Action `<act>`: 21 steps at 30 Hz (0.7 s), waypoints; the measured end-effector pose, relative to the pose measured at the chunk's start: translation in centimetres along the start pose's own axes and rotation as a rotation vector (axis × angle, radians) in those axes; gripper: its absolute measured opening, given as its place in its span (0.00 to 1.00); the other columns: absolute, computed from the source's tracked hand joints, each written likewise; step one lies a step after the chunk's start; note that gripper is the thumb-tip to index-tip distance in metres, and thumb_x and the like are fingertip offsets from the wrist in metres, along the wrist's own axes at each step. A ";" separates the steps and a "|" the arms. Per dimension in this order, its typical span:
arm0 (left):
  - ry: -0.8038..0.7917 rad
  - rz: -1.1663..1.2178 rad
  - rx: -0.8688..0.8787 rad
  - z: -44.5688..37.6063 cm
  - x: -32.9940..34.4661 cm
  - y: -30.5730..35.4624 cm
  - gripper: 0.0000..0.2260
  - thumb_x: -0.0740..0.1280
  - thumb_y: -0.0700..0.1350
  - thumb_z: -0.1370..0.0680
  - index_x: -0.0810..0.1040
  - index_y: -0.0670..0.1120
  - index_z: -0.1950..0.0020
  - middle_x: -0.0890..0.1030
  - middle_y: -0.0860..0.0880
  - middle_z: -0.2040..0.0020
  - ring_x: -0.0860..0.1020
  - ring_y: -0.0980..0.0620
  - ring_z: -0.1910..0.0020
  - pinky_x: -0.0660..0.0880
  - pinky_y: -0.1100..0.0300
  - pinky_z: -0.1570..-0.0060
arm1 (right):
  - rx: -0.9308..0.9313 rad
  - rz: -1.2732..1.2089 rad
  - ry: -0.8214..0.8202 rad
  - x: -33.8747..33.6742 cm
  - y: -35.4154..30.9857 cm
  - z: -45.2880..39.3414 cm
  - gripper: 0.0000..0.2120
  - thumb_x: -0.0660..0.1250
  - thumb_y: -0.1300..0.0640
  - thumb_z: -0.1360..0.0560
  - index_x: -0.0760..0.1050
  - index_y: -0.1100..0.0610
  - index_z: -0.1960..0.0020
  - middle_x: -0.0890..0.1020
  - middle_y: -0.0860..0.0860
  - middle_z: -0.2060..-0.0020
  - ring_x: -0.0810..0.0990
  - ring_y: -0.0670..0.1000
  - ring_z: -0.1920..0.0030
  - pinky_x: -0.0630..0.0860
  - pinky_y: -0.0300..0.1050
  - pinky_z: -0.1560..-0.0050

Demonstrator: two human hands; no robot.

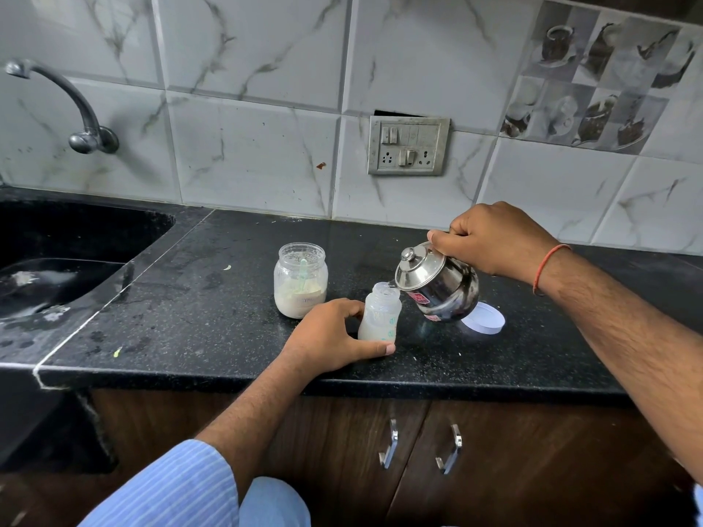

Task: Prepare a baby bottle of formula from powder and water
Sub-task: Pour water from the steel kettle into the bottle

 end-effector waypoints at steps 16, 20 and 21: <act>-0.004 0.003 -0.001 0.1 -0.1 0.1 0.37 0.78 0.77 0.38 0.85 0.61 0.33 0.86 0.64 0.42 0.81 0.64 0.43 0.79 0.59 0.46 | -0.012 0.011 0.006 0.0 -0.1 0.2 0.29 0.64 0.39 0.19 0.71 0.56 0.71 0.70 0.51 0.77 0.68 0.53 0.72 0.62 0.47 0.68; -0.001 0.001 -0.004 0.0 -0.1 0.1 0.38 0.78 0.77 0.38 0.85 0.60 0.33 0.85 0.64 0.41 0.81 0.64 0.44 0.78 0.59 0.46 | -0.021 0.016 0.005 -0.1 -0.3 0.2 0.29 0.64 0.39 0.18 0.74 0.57 0.70 0.71 0.52 0.77 0.68 0.53 0.71 0.63 0.47 0.68; 0.000 -0.002 -0.003 0.0 -0.1 0.1 0.38 0.78 0.78 0.38 0.85 0.60 0.33 0.85 0.64 0.41 0.81 0.64 0.44 0.78 0.59 0.46 | -0.022 0.017 0.004 -0.1 -0.3 0.2 0.29 0.64 0.39 0.18 0.74 0.58 0.70 0.72 0.52 0.77 0.69 0.53 0.71 0.63 0.46 0.68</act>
Point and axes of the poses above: each hand's wrist, its own z-axis away from the middle knuckle, its own x-axis out of the palm, y = z × x, the point moved 8 cm from there along -z, towards the middle knuckle
